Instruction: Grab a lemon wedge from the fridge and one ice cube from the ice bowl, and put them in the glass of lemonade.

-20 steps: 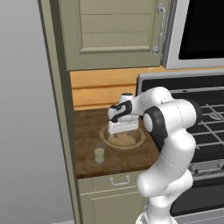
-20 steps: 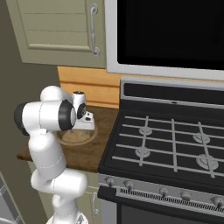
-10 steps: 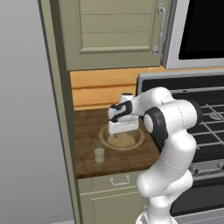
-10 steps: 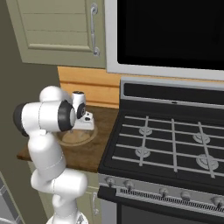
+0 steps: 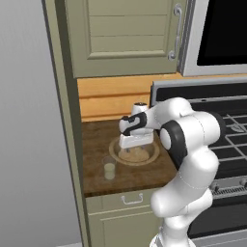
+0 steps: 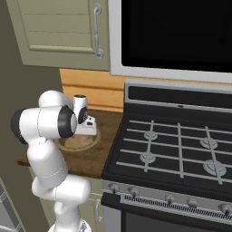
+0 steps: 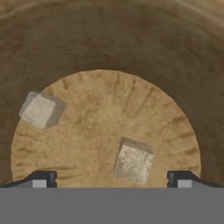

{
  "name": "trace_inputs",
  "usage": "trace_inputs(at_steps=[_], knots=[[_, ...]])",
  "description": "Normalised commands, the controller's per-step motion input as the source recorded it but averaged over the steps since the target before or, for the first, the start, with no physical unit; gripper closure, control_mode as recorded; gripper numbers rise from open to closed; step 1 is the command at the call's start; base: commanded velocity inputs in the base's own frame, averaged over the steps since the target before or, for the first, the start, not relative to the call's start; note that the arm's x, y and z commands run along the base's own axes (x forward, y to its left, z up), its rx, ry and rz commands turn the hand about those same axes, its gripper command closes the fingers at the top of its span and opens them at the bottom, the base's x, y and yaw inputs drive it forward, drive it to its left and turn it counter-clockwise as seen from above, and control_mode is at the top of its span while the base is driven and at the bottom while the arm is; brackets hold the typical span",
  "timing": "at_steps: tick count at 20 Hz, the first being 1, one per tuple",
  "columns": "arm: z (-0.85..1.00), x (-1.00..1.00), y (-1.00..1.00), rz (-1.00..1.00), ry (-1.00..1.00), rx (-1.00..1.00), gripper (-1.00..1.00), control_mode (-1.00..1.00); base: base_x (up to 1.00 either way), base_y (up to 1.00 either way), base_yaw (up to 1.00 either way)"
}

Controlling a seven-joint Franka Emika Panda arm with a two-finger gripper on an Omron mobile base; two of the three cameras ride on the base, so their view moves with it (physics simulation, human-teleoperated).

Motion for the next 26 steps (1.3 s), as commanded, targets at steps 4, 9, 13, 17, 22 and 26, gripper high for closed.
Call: trace_inputs(at_steps=[4,9,13,17,22,26], knots=[[0.08,0.09,0.12,-0.01,0.00,0.00,-1.00,-1.00,0.00,0.00,0.00],[0.00,0.15,0.01,-0.03,0.00,0.00,-1.00,-1.00,0.00,0.00,0.00],[-0.14,0.00,-0.01,0.00,0.00,0.00,-1.00,-1.00,0.00,0.00,0.00],[-0.38,0.00,0.00,0.00,0.00,0.00,-1.00,-1.00,0.00,0.00,0.00],[-0.14,0.00,0.00,0.00,0.01,0.00,-1.00,-1.00,0.00,0.00,0.00],[0.00,0.00,0.00,0.00,0.00,0.00,-1.00,-1.00,0.00,0.00,0.00]])
